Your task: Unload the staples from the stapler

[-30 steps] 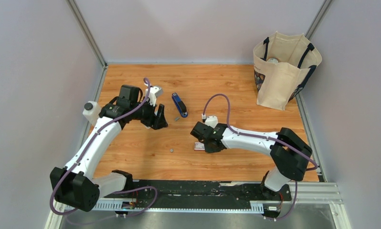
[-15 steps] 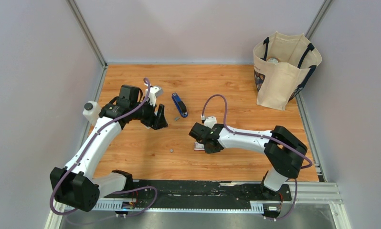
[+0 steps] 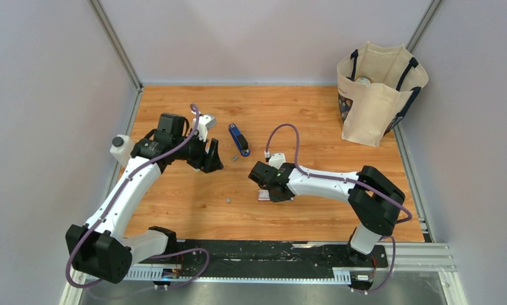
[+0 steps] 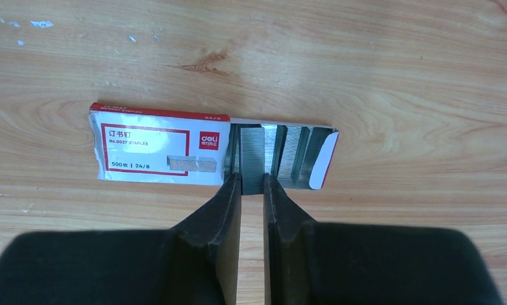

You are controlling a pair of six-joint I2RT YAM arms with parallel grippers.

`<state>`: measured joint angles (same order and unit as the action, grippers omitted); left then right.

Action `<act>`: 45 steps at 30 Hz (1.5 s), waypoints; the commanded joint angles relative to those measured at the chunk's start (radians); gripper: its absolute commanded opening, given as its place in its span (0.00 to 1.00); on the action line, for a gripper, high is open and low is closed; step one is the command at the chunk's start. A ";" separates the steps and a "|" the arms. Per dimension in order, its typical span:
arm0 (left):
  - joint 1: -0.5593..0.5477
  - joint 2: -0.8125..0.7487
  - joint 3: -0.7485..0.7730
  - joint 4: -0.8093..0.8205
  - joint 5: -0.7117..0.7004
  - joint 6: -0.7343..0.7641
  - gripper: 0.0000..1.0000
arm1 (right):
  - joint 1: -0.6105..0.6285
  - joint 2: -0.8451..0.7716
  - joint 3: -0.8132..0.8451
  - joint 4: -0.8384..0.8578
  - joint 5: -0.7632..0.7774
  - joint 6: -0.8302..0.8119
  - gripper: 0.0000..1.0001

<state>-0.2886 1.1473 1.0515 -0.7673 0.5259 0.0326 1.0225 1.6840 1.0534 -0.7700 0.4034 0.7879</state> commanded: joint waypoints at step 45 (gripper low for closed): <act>-0.006 -0.017 0.015 -0.015 0.028 0.032 0.76 | -0.039 -0.208 -0.191 0.202 -0.190 -0.029 0.00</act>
<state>-0.2886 1.1366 1.0515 -0.7856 0.5446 0.0364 1.0042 1.4792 0.8471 -0.6380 0.2382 0.7757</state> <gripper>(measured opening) 0.759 0.005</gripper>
